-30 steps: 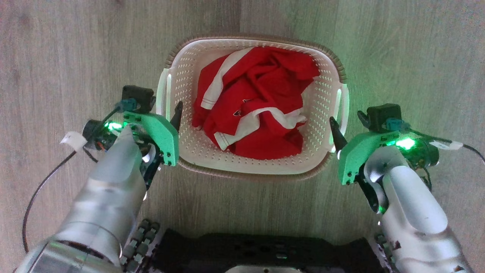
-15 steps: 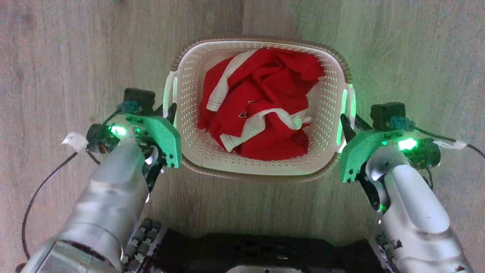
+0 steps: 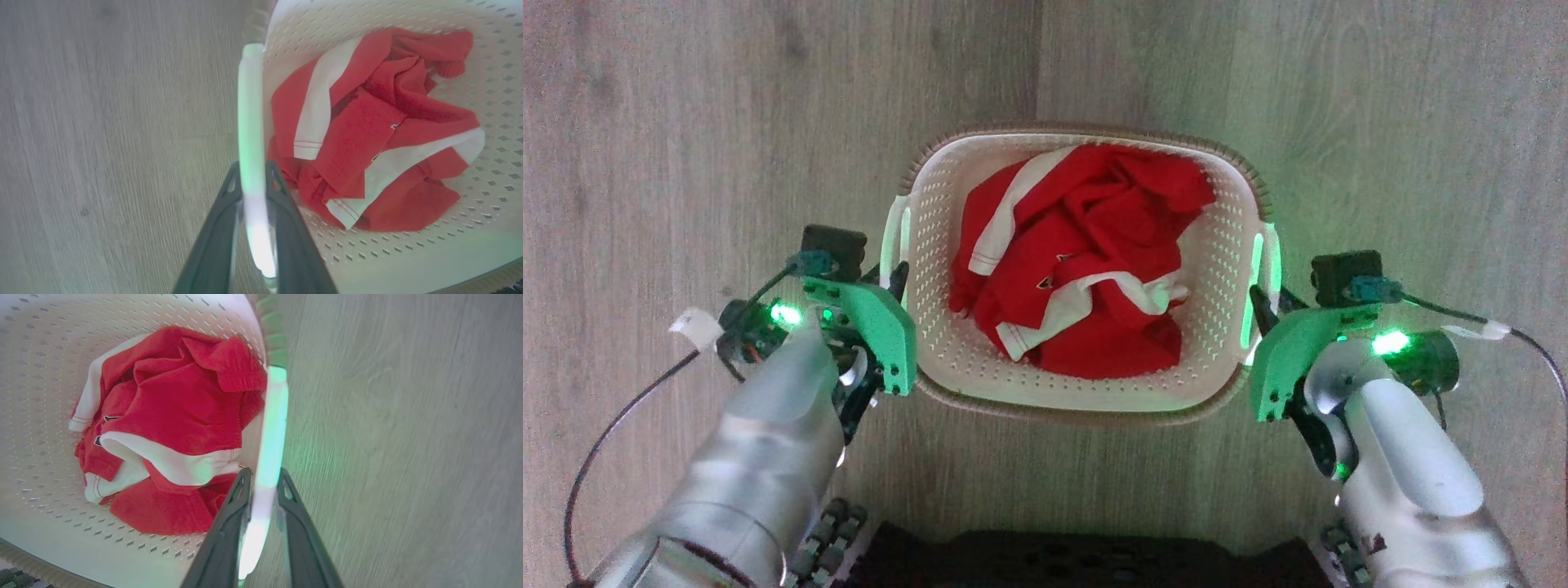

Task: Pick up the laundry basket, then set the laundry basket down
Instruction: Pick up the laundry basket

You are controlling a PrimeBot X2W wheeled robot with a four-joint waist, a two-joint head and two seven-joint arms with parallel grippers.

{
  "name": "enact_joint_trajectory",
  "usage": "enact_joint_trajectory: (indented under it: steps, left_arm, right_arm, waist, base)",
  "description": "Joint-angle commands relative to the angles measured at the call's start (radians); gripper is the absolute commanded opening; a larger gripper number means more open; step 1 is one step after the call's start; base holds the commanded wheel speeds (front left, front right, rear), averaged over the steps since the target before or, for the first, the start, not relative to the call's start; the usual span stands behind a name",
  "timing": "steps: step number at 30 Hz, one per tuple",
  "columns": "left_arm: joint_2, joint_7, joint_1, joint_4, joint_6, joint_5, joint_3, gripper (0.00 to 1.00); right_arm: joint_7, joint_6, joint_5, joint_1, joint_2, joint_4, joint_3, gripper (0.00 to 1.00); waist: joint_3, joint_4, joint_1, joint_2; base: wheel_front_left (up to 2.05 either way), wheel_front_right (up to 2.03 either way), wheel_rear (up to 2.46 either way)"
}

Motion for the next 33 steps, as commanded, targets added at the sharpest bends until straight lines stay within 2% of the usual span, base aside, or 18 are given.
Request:
enact_joint_trajectory:
  steps: [1, 16, 33]
  left_arm:
    - [0.039, -0.003, 0.012, -0.015, 0.001, -0.006, 0.001, 0.00]
    - [0.113, 0.095, 0.029, -0.103, 0.001, -0.123, -0.170, 0.00]
    - [0.207, 0.227, 0.029, -0.215, 0.001, -0.285, -0.382, 0.00]
  right_arm:
    - [0.003, 0.007, 0.007, 0.027, 0.011, -0.017, 0.035, 0.00]
    - [0.136, 0.007, 0.109, -0.030, 0.011, 0.051, 0.093, 0.00]
    - [0.305, 0.007, 0.193, -0.043, 0.011, 0.029, 0.164, 0.00]
  waist:
    - [-0.007, -0.004, 0.0000, -0.0001]
    - [-0.084, -0.017, 0.0000, -0.0001]
    - [-0.180, -0.038, 0.0000, -0.0001]
  base:
    - [0.00, 0.00, 0.00]
    - [0.00, 0.00, 0.00]
    - [0.00, 0.00, 0.00]
